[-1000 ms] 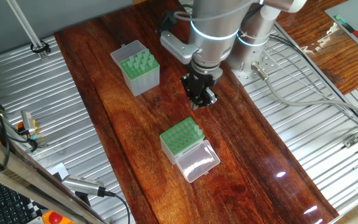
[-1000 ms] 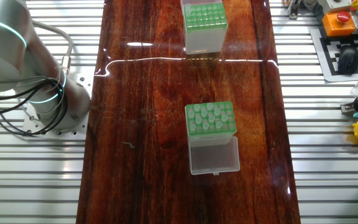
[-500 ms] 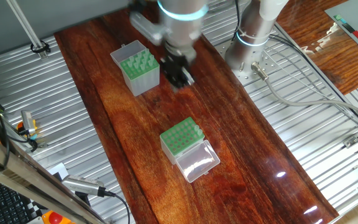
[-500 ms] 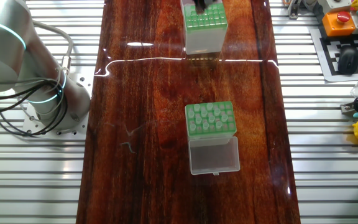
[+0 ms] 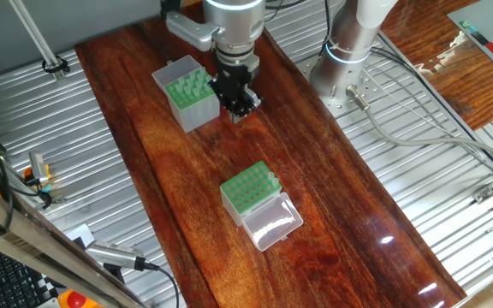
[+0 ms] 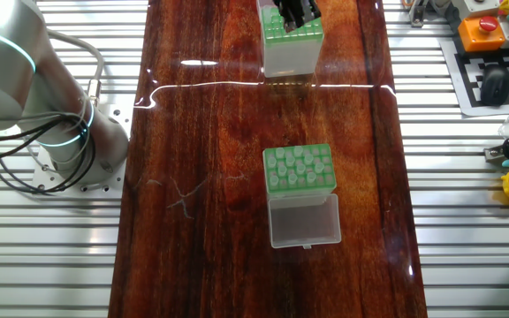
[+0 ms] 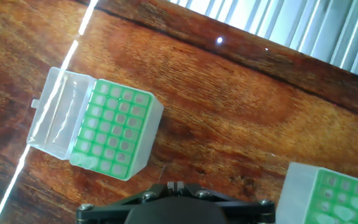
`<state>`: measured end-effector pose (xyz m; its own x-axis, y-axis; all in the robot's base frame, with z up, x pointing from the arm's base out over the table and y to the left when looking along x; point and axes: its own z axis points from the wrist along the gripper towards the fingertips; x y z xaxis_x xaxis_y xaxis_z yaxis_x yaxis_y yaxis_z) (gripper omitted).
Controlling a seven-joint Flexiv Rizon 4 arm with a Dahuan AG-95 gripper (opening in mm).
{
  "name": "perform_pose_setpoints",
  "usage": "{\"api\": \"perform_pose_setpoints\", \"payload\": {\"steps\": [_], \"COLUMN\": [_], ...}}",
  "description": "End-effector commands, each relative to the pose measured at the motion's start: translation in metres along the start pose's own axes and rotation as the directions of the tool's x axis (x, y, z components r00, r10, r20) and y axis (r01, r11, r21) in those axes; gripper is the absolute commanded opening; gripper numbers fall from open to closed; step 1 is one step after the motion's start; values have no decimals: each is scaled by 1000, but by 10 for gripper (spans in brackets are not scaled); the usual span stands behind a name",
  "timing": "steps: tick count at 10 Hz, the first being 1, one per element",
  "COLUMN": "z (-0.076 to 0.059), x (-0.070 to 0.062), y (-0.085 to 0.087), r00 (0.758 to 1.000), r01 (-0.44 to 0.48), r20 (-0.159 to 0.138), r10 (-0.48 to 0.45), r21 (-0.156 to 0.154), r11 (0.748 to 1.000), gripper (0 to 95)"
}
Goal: Transfer all large pipette tips from one holder to another
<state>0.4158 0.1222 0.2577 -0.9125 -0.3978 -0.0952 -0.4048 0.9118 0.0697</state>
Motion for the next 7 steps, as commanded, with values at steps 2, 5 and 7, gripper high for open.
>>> {"api": "perform_pose_setpoints", "payload": {"steps": [2,5,7], "z": [0,-2,-2], "x": [-1,-2,0], "y": [0,-33,-81], "r00": [980,985,991], "r01": [-189,-155,-108], "r20": [-42,-64,-78], "r10": [194,160,113], "r21": [89,79,65], "r11": [978,985,992], "gripper": [0,0,0]}}
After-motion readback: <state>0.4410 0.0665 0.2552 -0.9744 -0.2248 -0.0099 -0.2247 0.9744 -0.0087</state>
